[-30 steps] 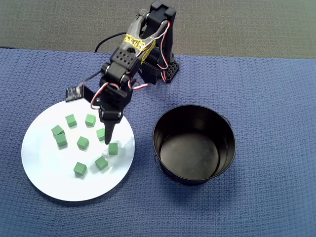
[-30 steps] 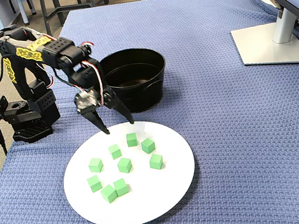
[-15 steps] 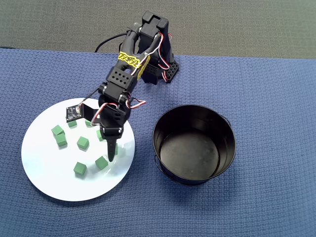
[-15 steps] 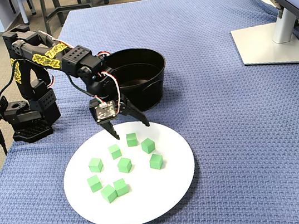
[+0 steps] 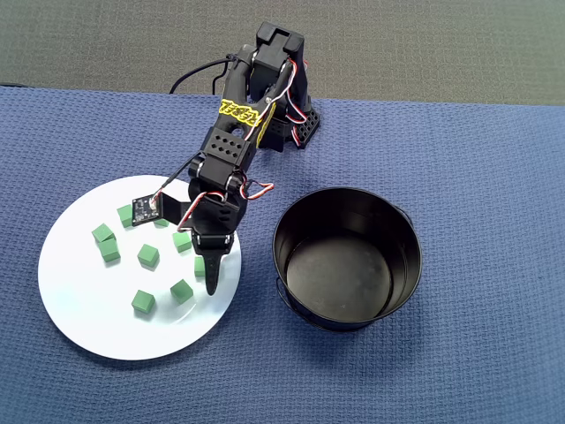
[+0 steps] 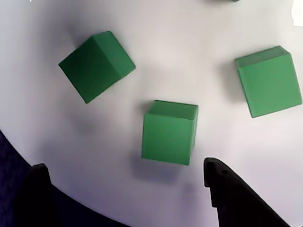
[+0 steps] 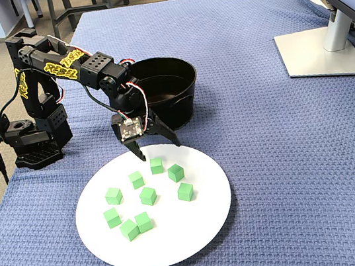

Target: Pick up the green cubes from the white plate and place them in the black recipient

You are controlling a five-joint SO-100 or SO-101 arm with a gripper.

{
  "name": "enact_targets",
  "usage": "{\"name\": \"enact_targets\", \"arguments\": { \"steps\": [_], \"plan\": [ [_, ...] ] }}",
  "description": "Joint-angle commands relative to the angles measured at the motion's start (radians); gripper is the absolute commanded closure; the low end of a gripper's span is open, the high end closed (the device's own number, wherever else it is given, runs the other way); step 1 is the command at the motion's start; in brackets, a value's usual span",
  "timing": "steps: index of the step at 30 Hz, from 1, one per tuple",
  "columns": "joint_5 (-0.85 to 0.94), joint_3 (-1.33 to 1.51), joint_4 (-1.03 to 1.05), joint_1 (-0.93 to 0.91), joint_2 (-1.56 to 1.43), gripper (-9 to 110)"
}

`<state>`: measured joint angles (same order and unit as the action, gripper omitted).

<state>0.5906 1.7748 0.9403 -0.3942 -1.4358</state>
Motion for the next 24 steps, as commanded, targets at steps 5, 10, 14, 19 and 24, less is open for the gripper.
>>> {"name": "enact_targets", "arguments": {
  "steps": [5,10,14,19,24],
  "plan": [
    [0.002,-0.049,-0.035,-0.017,0.043,66],
    [0.002,-0.064,-0.044,-0.021,0.069,68],
    [0.000,-0.072,-0.049,-0.031,0.077,73],
    [-0.026,-0.087,-0.052,-0.040,0.077,94],
    [-0.040,-0.092,-0.060,-0.046,0.080,101]
  ]
}}
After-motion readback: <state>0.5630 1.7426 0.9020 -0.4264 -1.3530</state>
